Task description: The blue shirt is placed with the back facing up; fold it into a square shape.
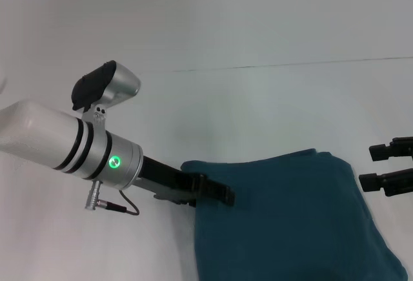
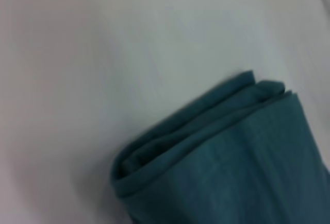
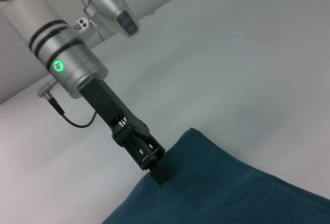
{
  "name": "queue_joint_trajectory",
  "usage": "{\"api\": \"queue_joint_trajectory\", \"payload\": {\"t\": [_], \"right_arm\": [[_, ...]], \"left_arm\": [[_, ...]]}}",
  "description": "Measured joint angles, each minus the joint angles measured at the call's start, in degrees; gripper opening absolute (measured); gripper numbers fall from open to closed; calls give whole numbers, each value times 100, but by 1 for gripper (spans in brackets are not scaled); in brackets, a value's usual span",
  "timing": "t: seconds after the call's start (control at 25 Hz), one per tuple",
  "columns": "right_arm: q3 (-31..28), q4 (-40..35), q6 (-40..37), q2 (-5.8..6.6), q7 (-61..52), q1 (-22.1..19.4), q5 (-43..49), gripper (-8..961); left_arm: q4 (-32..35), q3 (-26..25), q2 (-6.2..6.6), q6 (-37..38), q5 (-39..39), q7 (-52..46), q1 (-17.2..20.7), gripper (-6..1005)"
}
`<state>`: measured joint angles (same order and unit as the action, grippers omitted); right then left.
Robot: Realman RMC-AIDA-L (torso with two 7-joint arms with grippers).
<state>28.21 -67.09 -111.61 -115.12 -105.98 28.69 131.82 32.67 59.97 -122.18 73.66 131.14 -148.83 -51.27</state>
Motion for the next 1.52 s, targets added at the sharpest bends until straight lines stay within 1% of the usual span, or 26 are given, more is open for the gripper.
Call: {"api": "queue_joint_trajectory", "payload": {"t": [0.24, 0.44, 0.64, 0.76, 1.04, 1.16, 1.2, 1.44, 1.52], "right_arm": [[-1, -7, 81, -6, 48, -7, 10, 930], [9, -7, 137, -14, 71, 28, -9, 930], [42, -7, 192, -30, 75, 54, -14, 930], [44, -7, 204, -37, 76, 57, -19, 931], [14, 16, 240, -57, 139, 58, -31, 931], [10, 28, 248, -58, 173, 58, -34, 931], [9, 30, 249, -58, 192, 57, -34, 931], [27, 49, 319, -55, 236, 51, -35, 931], [45, 49, 323, -55, 236, 54, -34, 931]], "left_arm": [[-18, -11, 0, 8, 8, 34, 9, 883], [-24, 9, -26, 6, 25, 37, -4, 664], [-24, 13, -28, 1, 26, 58, -3, 423], [-20, 15, -27, -30, 33, 60, -13, 211], [-12, 15, -4, -48, 97, 63, -72, 86], [-3, 15, 65, -48, 97, 69, -113, 32], [-1, 16, 101, -45, 97, 70, -133, 33], [-22, -91, 405, -149, 205, 38, -322, 42], [-22, -206, 476, -158, 350, -1, -373, 45]]}}
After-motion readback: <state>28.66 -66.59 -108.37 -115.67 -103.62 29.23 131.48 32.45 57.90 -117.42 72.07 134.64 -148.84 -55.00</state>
